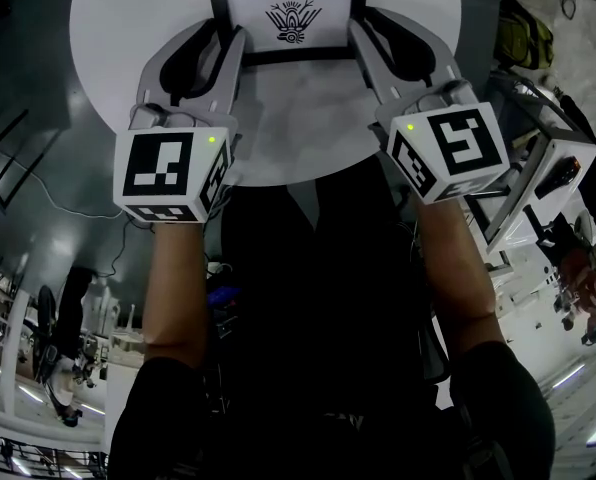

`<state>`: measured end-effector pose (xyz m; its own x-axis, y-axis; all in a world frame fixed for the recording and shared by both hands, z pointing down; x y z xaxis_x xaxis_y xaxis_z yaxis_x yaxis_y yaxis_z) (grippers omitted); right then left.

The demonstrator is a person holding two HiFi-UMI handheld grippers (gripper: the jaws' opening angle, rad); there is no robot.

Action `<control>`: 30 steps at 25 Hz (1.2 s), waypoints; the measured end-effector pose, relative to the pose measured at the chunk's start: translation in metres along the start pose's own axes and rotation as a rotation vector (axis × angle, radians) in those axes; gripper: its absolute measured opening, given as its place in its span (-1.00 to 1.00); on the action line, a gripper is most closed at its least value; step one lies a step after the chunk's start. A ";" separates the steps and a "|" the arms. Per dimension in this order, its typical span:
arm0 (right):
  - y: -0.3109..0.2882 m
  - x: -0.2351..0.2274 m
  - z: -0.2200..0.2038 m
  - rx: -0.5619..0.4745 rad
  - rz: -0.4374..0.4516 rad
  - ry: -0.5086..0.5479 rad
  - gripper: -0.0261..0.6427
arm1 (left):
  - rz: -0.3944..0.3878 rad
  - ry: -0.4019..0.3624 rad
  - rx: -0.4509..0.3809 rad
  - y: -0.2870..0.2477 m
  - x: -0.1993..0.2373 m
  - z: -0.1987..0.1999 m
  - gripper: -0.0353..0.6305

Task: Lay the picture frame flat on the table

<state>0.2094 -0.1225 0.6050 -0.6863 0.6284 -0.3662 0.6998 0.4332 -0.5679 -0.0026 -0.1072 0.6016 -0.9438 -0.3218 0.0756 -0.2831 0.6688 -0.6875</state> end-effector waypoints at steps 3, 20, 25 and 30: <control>0.000 -0.001 -0.001 0.017 -0.013 0.021 -0.74 | 0.012 -0.003 0.028 -0.002 -0.003 0.000 -0.58; -0.007 0.000 0.000 0.078 -0.056 0.104 -0.74 | 0.065 -0.048 0.110 -0.009 -0.007 0.004 -0.57; -0.005 -0.001 0.002 0.073 -0.049 0.082 -0.71 | 0.089 -0.054 0.086 -0.004 -0.008 0.006 -0.56; 0.007 0.015 0.029 0.042 -0.046 0.133 -0.70 | 0.080 -0.044 0.061 0.016 -0.004 0.025 -0.57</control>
<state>0.1985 -0.1289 0.5736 -0.6834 0.6895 -0.2398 0.6573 0.4384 -0.6130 0.0012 -0.1119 0.5723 -0.9542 -0.2990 -0.0126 -0.1947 0.6522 -0.7326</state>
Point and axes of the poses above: the fingertips, and each gripper's own axes: y backward along the fingers, x to its left, z out of its top, the point moved 8 cm from there along y, backward along the fingers, and after that the axes turned 9 degrees about z, right-handed, at the moved point
